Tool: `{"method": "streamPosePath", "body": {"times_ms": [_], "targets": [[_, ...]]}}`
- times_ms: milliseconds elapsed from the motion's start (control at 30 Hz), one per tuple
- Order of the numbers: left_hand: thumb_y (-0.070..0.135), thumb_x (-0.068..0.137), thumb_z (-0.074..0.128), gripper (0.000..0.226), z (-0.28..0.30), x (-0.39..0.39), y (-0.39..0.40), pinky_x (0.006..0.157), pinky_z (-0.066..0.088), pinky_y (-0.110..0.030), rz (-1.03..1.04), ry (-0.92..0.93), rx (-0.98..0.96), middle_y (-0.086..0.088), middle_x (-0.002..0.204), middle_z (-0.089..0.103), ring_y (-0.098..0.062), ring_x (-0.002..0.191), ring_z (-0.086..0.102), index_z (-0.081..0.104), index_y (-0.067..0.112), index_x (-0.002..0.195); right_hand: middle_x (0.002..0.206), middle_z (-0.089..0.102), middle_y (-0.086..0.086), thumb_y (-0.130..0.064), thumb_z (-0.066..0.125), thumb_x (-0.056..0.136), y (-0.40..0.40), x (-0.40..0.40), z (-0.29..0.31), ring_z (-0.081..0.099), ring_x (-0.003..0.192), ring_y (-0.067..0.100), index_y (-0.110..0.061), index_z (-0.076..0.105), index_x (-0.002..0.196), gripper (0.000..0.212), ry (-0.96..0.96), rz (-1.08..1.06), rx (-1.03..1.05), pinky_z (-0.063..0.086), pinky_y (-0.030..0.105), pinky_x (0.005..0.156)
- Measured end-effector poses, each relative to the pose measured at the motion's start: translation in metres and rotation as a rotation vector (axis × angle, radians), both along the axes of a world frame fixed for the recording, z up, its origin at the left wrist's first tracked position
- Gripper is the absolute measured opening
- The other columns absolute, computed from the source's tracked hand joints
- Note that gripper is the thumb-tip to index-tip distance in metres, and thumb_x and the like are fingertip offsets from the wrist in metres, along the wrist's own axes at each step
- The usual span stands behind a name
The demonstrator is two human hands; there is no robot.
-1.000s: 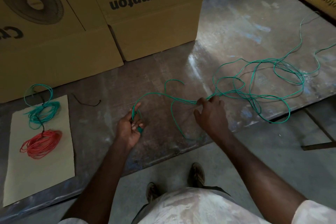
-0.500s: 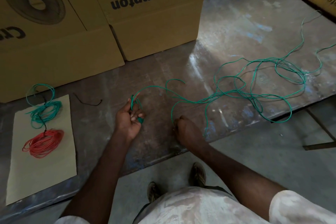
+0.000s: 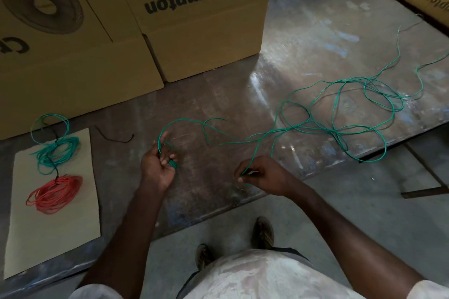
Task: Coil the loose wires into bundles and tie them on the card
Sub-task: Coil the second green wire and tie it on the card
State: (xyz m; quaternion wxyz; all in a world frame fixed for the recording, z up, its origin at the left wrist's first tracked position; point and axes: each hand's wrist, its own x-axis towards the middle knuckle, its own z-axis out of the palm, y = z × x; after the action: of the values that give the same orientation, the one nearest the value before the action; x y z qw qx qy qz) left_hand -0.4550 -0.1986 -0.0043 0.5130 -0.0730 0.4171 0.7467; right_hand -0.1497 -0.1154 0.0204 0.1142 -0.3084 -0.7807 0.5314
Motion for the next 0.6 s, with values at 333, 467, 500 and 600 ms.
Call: {"method": "streamPosePath", "body": {"times_ms": [333,467,500,600], "targets": [[0.017,0.112,0.031,0.042,-0.009,0.05,-0.019,0.042,0.035,-0.021,-0.307,0.199,-0.066,0.008,0.041,0.024,-0.004,0.032,0.022,0.067,0.007,0.13,0.082,0.069,-0.003,0.005,0.06,0.092,0.03,-0.019,0.054,0.067,0.072,0.012,-0.019,0.063,0.101,0.026,0.106,-0.482,0.395,0.048,0.023,0.067],[0.023,0.109,0.043,0.04,-0.02,0.083,-0.025,0.041,0.032,-0.023,-0.398,0.338,-0.068,0.002,0.041,0.027,-0.008,0.03,0.022,0.076,0.015,0.088,0.089,0.073,0.001,-0.004,0.064,0.095,0.053,-0.067,0.1,0.066,0.072,0.011,-0.011,0.064,0.115,0.021,0.192,-0.525,0.429,0.05,0.022,0.07],[0.025,0.107,0.045,0.039,-0.022,0.09,-0.027,0.04,0.032,-0.022,-0.432,0.367,-0.075,0.0,0.042,0.027,-0.008,0.03,0.022,0.078,0.015,0.088,0.088,0.072,0.002,-0.004,0.064,0.096,0.062,-0.083,0.112,0.067,0.074,0.015,-0.008,0.063,0.114,0.018,0.227,-0.563,0.382,0.052,0.025,0.071],[0.024,0.11,0.044,0.037,-0.024,0.111,-0.038,0.042,0.032,-0.022,-0.578,0.413,-0.1,-0.003,0.045,0.024,-0.009,0.031,0.022,0.074,0.009,0.126,0.081,0.063,0.0,0.006,0.055,0.098,0.084,-0.127,0.144,0.068,0.08,0.022,-0.004,0.058,0.11,0.016,0.392,-0.572,0.058,0.059,0.039,0.079]]}}
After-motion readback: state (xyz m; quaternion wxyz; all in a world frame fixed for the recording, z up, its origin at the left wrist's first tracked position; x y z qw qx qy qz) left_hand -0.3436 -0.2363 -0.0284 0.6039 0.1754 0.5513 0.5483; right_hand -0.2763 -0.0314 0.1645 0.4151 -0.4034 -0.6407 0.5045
